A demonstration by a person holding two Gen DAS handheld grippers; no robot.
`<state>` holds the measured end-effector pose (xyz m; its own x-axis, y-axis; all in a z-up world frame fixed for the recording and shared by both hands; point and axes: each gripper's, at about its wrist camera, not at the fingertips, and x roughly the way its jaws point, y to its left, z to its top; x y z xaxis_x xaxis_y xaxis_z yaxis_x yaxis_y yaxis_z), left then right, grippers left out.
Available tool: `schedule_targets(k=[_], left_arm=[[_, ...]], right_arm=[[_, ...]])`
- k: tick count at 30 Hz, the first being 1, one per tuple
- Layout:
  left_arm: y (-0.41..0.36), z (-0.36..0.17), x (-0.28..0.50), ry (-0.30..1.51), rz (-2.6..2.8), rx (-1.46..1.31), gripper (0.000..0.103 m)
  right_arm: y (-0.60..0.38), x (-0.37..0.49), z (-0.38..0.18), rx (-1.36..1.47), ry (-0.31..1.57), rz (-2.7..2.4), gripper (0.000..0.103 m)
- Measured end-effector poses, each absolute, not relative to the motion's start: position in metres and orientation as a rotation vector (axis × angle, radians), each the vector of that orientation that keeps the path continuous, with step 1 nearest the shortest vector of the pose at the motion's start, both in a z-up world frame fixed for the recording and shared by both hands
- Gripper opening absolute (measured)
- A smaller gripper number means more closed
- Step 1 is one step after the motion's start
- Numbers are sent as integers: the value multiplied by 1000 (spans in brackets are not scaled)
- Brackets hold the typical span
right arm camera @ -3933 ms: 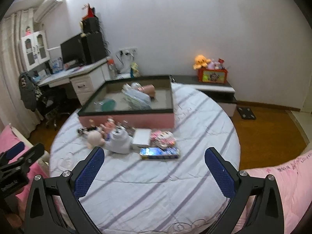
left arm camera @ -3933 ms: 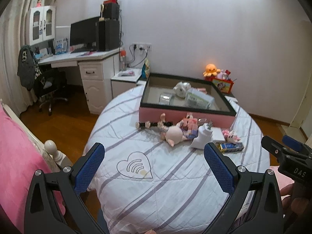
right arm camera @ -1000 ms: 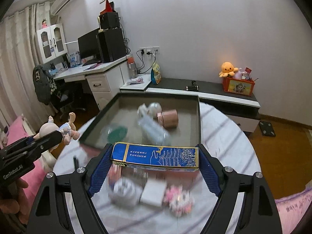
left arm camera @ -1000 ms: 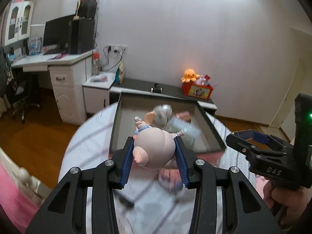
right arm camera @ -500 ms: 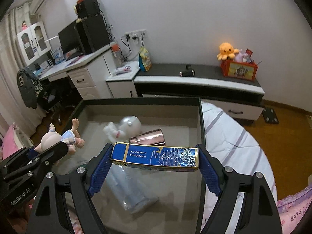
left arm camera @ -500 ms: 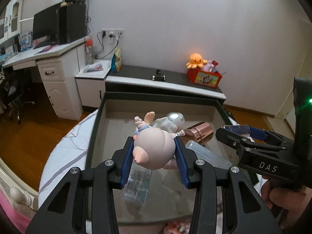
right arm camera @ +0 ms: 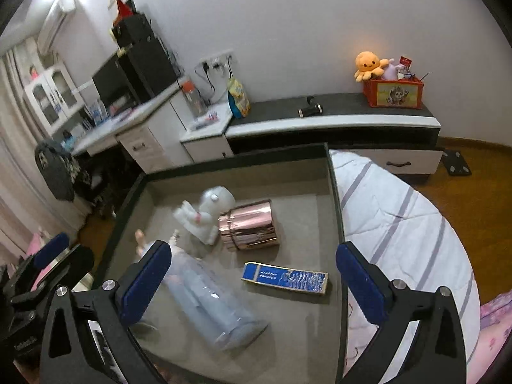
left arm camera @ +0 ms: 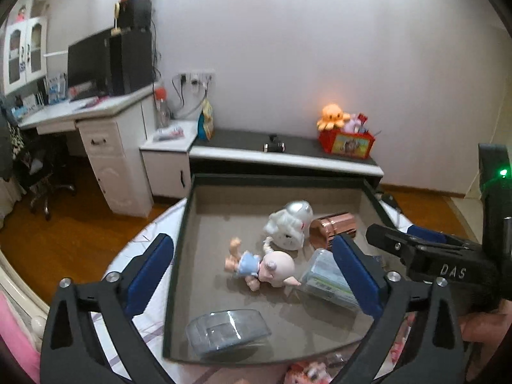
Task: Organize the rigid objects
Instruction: 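Lower both held items into the pink box and open both tools, then withdraw both tools from the box above the bed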
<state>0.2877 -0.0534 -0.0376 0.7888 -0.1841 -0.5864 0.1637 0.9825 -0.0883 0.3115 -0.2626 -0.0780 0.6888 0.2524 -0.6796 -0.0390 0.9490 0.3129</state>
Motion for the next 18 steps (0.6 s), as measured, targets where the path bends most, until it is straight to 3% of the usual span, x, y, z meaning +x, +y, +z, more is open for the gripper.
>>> schedule_targets(k=[9,18], left_arm=[[-29,-3,205,539,-137,-51,103],[-6,-1,125,511,-76,-53,103]], right_arm=[[-259,220,-30,245,641,134,103],[-253,130,-11,157,567,73,103]])
